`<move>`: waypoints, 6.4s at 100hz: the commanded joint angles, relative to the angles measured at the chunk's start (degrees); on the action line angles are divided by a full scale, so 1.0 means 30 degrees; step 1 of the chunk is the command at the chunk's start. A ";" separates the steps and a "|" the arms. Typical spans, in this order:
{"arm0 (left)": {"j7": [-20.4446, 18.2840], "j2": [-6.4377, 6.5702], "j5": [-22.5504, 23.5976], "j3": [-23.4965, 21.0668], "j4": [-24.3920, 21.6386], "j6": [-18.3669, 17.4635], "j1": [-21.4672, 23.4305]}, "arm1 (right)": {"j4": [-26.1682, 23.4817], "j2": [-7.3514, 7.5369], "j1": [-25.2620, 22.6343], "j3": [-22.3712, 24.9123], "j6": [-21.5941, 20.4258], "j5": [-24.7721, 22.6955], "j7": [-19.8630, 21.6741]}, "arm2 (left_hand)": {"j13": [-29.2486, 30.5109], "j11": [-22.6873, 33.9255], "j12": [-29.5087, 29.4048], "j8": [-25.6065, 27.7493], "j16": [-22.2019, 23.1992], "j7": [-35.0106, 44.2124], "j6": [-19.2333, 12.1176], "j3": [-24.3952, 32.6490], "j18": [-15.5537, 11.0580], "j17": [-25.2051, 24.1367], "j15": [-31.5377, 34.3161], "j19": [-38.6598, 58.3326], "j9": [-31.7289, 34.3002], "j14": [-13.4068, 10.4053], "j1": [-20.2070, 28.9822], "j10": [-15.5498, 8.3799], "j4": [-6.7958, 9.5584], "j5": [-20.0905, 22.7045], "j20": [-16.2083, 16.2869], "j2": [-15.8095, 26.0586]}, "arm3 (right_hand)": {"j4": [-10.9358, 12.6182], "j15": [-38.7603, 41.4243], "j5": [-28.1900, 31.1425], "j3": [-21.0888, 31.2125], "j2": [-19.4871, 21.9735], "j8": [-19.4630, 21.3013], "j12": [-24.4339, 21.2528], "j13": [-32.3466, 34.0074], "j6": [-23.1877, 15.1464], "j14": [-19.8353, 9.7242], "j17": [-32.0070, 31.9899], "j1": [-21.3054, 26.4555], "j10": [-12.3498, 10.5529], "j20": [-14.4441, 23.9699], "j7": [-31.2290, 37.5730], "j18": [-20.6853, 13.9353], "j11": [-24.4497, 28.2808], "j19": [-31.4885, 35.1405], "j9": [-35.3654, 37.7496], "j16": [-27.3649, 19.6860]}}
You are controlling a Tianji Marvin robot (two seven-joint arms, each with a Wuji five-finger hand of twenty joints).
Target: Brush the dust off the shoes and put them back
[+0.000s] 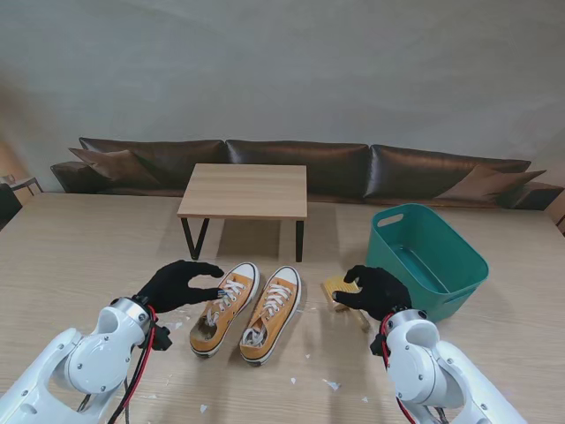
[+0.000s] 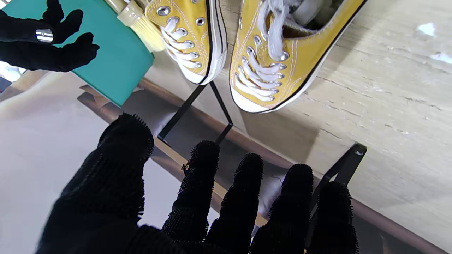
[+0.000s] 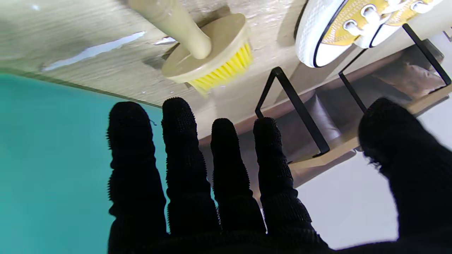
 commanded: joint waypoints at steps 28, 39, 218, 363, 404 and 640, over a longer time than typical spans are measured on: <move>0.0299 -0.0320 -0.0334 -0.0208 0.0021 0.0256 0.0813 | 0.1421 0.0063 0.0605 -0.1564 0.2021 -0.2463 -0.0202 | -0.0562 -0.0163 -0.0172 -0.0087 -0.0046 -0.0222 0.0648 -0.0664 0.0298 0.0030 -0.0263 -0.1196 -0.0312 0.0298 0.0584 0.0378 0.0861 -0.0165 0.1017 0.0914 | -0.0597 0.4504 0.1220 0.0937 -0.3404 0.0193 0.1135 0.3794 0.0308 -0.1171 -0.0732 0.0025 -0.0445 0.0452 0.1392 -0.0937 0.1442 0.7290 0.1353 0.1562; 0.0484 -0.0368 -0.0421 -0.0261 0.0042 0.0275 0.0870 | 0.1785 0.0019 0.0753 -0.1896 0.2709 -0.2827 -0.0562 | -0.0532 -0.0136 -0.0152 -0.0055 -0.0024 -0.0158 0.0717 -0.0682 0.0315 -0.0013 -0.0261 -0.1266 -0.0201 0.0357 0.0674 0.0450 0.0873 0.0012 0.1118 0.0944 | -0.0707 0.5454 0.1318 0.1274 -0.3732 0.0168 0.1243 0.4869 0.0404 -0.1365 0.0555 -0.0085 -0.0372 0.0456 0.1589 -0.1260 0.1712 0.8847 0.1671 0.1780; 0.0043 -0.0305 -0.0642 -0.0203 -0.0125 0.0534 0.0907 | 0.5835 -0.0980 0.3151 -0.6035 0.7951 -0.3604 -0.4048 | 0.0073 0.0087 0.0325 0.0144 0.0370 0.0090 0.0943 -0.1164 0.0552 -0.0315 0.0074 -0.1751 0.0759 0.0717 0.1028 0.1011 0.0978 0.0729 0.1712 0.1399 | -0.0526 1.1894 0.4317 0.5999 -0.5157 -0.0175 0.1592 0.8875 -0.0198 -0.3854 0.5028 0.2600 -0.0659 -0.1147 0.3632 -0.2096 0.3128 1.1639 0.5720 0.3132; -0.0353 -0.0369 -0.1908 0.0080 -0.0316 0.1652 0.0708 | 0.8678 -0.2009 0.4112 -0.6975 0.7555 -0.2432 -0.7112 | 0.0392 0.0151 0.0433 0.0231 0.0664 0.0169 0.1796 -0.2492 0.0758 -0.0665 0.0256 -0.1886 0.1019 0.1335 0.1613 0.1995 0.1112 0.1238 0.1852 0.2986 | 0.0248 2.4291 0.8762 0.4254 0.6181 1.0013 1.4442 0.8886 0.1317 -0.6798 0.6375 0.0033 -0.2646 -0.0711 1.4730 -0.2690 1.3745 1.4478 0.8932 0.8559; -0.0498 -0.0351 -0.2010 0.0060 -0.0399 0.1805 0.0739 | 0.6387 -0.1874 0.3251 -0.5888 0.8352 -0.0809 -0.4896 | 0.0362 0.0121 0.0442 0.0257 0.0781 0.0163 0.1856 -0.2950 0.0749 -0.0731 0.0292 -0.1902 0.0893 0.1455 0.1792 0.2111 0.1179 0.1284 0.1901 0.3227 | -0.1966 2.4671 0.9307 0.6599 -0.0158 0.7712 1.1842 0.8936 0.0221 -0.7782 0.8795 0.1316 -0.1667 -0.0566 1.1837 -0.2423 1.0255 1.4372 1.1834 1.0070; -0.0720 -0.0327 -0.1965 -0.0156 -0.0876 0.2593 0.1111 | -0.0033 0.0340 0.1530 -0.2832 0.3780 -0.0287 0.2923 | 0.0382 0.0092 0.0410 0.0286 0.0956 0.0092 0.2284 -0.4333 0.0723 -0.0857 0.0289 -0.1941 0.0758 0.1697 0.2421 0.2402 0.1394 0.1348 0.2049 0.4021 | 0.0232 2.6973 1.4179 0.6706 0.4768 0.8481 0.9749 0.8810 0.2938 -0.6040 0.9994 0.0154 -0.0363 0.3135 1.3953 -0.3782 1.5996 2.1081 1.3982 1.4063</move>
